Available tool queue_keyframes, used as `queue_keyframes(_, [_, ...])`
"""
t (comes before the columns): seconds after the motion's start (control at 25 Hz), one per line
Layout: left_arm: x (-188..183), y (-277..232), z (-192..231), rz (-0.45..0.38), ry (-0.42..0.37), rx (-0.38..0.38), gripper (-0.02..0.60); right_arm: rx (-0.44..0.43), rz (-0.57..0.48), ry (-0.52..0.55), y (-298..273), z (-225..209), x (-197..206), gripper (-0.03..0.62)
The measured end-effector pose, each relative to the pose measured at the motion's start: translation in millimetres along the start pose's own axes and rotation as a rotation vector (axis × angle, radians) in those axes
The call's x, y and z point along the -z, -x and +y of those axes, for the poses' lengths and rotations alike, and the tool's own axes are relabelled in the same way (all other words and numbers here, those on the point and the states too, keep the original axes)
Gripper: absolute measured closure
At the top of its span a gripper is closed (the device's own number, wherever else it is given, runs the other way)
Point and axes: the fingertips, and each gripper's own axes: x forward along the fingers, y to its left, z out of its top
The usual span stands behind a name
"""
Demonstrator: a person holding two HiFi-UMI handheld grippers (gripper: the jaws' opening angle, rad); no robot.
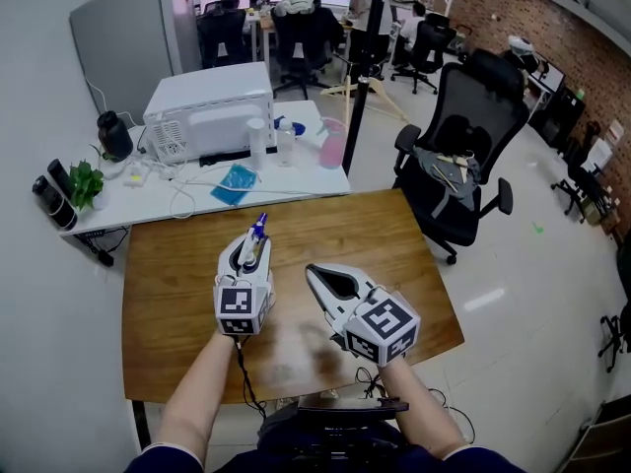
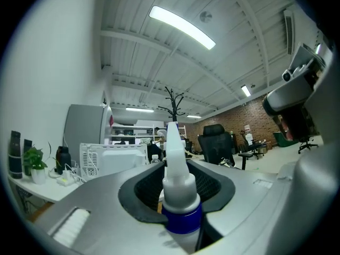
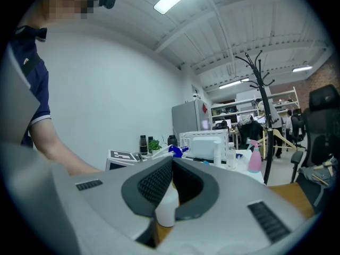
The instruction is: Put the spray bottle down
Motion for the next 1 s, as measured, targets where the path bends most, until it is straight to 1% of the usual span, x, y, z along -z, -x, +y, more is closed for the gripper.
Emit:
queue_keyframes(0.2, [2,3,-1,0.021,0.002,0.01,0.389,-0.005,-0.003,0.001,0,3,-2,0.592])
queue_keyframes(0.4, [5,10,-4,0.051,0.01,0.03,0.317,-0.012,-0.009,-0.001,1,6,-4,0.592])
queue_keyframes(0.48, [7,18,-2,0.056,0.021,0.03,0.301,-0.016,-0.012,-0.003,-1,7,-3,0.592])
queue_keyframes(0.56, [9,32,0,0.062,0.041,0.026,0.3,-0.021,-0.016,-0.008,-3,7,-2,0.592])
queue_keyframes(0.76, [9,80,-3,0.081,0.084,0.027,0.295,-0.036,-0.022,-0.031,-7,6,2,0.592])
queue_keyframes(0.8, [6,89,-2,0.077,0.099,0.021,0.303,-0.042,-0.025,-0.034,-9,6,2,0.592])
queue_keyframes(0.84, [1,97,0,0.068,0.113,0.01,0.34,-0.05,-0.028,-0.037,-10,7,1,0.592])
queue_keyframes(0.92, [-12,111,5,0.047,0.13,-0.013,0.393,-0.066,-0.034,-0.043,-13,9,0,0.592])
queue_keyframes(1.0, [-25,121,7,0.036,0.127,-0.032,0.467,-0.084,-0.039,-0.049,-15,13,-1,0.592])
